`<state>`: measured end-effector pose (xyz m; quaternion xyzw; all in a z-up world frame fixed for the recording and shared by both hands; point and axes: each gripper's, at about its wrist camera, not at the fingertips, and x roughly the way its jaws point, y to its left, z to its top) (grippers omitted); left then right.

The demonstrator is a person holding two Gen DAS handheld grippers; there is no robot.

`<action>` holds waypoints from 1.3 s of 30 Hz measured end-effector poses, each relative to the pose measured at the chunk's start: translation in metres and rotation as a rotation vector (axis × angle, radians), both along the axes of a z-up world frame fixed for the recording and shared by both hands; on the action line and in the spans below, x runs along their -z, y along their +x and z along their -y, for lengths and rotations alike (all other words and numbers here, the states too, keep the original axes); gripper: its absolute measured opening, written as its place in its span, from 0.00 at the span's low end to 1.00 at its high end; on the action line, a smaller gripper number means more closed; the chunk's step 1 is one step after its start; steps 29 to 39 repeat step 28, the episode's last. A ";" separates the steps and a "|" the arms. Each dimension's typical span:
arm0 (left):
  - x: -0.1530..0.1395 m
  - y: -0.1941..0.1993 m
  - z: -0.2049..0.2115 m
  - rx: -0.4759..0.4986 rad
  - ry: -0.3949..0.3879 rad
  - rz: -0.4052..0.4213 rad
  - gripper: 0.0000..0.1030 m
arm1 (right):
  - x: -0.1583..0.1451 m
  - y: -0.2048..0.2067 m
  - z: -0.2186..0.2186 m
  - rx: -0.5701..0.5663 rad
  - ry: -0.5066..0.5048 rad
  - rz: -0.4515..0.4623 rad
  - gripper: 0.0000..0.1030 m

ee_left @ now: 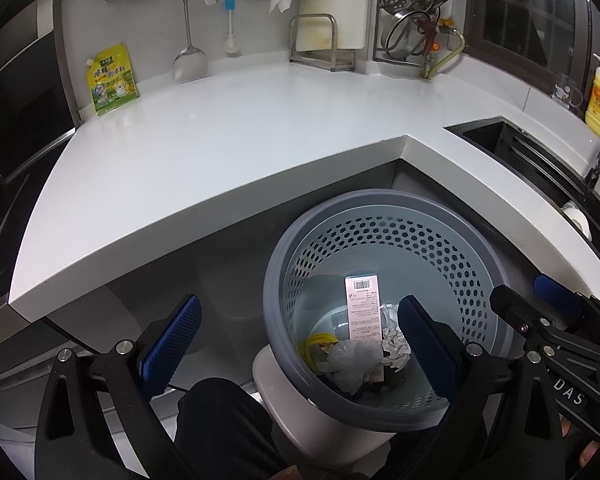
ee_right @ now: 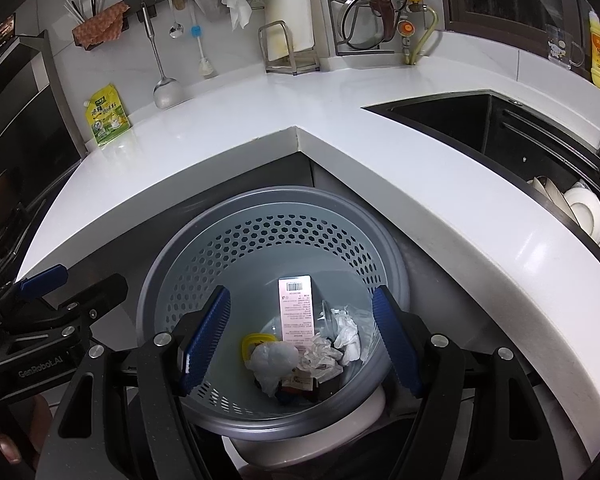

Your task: Collect trash

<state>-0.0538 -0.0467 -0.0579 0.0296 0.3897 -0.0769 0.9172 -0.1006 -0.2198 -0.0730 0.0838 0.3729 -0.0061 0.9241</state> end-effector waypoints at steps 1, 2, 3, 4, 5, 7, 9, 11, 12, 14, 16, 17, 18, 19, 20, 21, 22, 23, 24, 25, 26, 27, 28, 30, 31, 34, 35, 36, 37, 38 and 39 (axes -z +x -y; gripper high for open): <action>0.000 0.000 0.000 -0.001 0.000 0.001 0.94 | 0.000 0.000 0.000 0.000 -0.001 0.000 0.68; 0.000 0.000 0.000 -0.001 0.000 0.002 0.94 | 0.000 0.000 -0.001 -0.001 -0.001 0.000 0.68; 0.000 -0.001 0.000 -0.001 0.000 0.003 0.94 | 0.000 0.000 -0.001 -0.001 -0.002 0.000 0.68; 0.000 -0.001 0.000 -0.001 0.000 0.003 0.94 | 0.000 0.000 -0.001 -0.002 -0.002 0.001 0.68; 0.000 -0.001 0.000 -0.002 0.001 0.002 0.94 | 0.000 0.000 -0.002 -0.003 -0.004 0.001 0.68; 0.001 -0.001 -0.001 -0.002 0.000 -0.002 0.94 | 0.000 0.001 -0.002 -0.004 -0.007 0.000 0.68; 0.001 0.000 -0.002 -0.005 -0.004 -0.005 0.94 | 0.001 0.001 -0.003 -0.006 -0.008 -0.001 0.68; 0.002 0.000 -0.003 -0.005 -0.006 -0.007 0.94 | 0.001 0.001 -0.003 -0.006 -0.008 -0.002 0.68; 0.002 0.000 -0.003 -0.006 -0.007 -0.007 0.94 | 0.001 0.001 -0.003 -0.006 -0.008 -0.002 0.68; 0.002 0.000 -0.004 -0.005 -0.009 -0.008 0.94 | 0.001 0.001 -0.004 -0.006 -0.008 -0.002 0.68; 0.002 0.000 -0.004 -0.005 -0.010 -0.008 0.94 | 0.001 0.001 -0.004 -0.007 -0.008 -0.002 0.68; 0.002 0.000 -0.004 -0.005 -0.010 -0.008 0.94 | 0.001 0.001 -0.004 -0.006 -0.008 -0.002 0.68; 0.003 0.001 -0.004 -0.004 -0.011 -0.008 0.94 | 0.001 0.001 -0.004 -0.007 -0.008 -0.002 0.68; 0.003 0.001 -0.004 -0.003 -0.012 -0.011 0.94 | 0.002 0.001 -0.004 -0.007 -0.009 -0.002 0.68; 0.004 0.001 -0.004 -0.004 -0.013 -0.013 0.94 | 0.001 0.001 -0.004 -0.006 -0.008 -0.002 0.68; 0.004 0.002 -0.004 -0.006 -0.012 -0.015 0.94 | 0.002 0.001 -0.004 -0.006 -0.007 -0.003 0.68; 0.005 0.003 -0.004 -0.009 -0.010 -0.016 0.94 | 0.002 0.001 -0.004 -0.006 -0.008 -0.003 0.68; 0.005 0.003 -0.004 -0.011 -0.011 -0.016 0.94 | 0.002 0.001 -0.004 -0.006 -0.007 -0.003 0.68; 0.006 0.003 -0.003 -0.012 -0.012 -0.018 0.94 | 0.002 0.001 -0.004 -0.006 -0.007 -0.003 0.68; 0.006 0.003 -0.004 -0.013 -0.013 -0.019 0.94 | 0.002 0.001 -0.004 -0.006 -0.008 -0.003 0.68; 0.006 0.003 -0.004 -0.013 -0.014 -0.021 0.94 | 0.002 0.001 -0.004 -0.006 -0.007 -0.003 0.68; 0.006 0.003 -0.004 -0.014 -0.015 -0.022 0.94 | 0.002 0.001 -0.004 -0.006 -0.007 -0.003 0.68; 0.007 0.003 -0.004 -0.013 -0.016 -0.022 0.94 | 0.003 0.001 -0.005 -0.007 -0.007 -0.003 0.68; 0.007 0.003 -0.004 -0.013 -0.016 -0.022 0.94 | 0.003 0.001 -0.005 -0.007 -0.007 -0.003 0.68; 0.007 0.003 -0.004 -0.013 -0.016 -0.022 0.94 | 0.003 0.001 -0.005 -0.007 -0.007 -0.003 0.68; 0.007 0.003 -0.004 -0.013 -0.016 -0.022 0.94 | 0.003 0.001 -0.005 -0.007 -0.007 -0.003 0.68; 0.007 0.003 -0.004 -0.013 -0.016 -0.022 0.94 | 0.003 0.001 -0.005 -0.007 -0.007 -0.003 0.68; 0.007 0.003 -0.004 -0.013 -0.016 -0.022 0.94 | 0.003 0.001 -0.005 -0.007 -0.007 -0.003 0.68; 0.007 0.003 -0.004 -0.013 -0.016 -0.022 0.94 | 0.003 0.001 -0.005 -0.007 -0.007 -0.003 0.68; 0.007 0.003 -0.004 -0.013 -0.016 -0.022 0.94 | 0.003 0.001 -0.005 -0.007 -0.007 -0.003 0.68; 0.007 0.003 -0.004 -0.013 -0.016 -0.022 0.94 | 0.003 0.001 -0.005 -0.007 -0.007 -0.003 0.68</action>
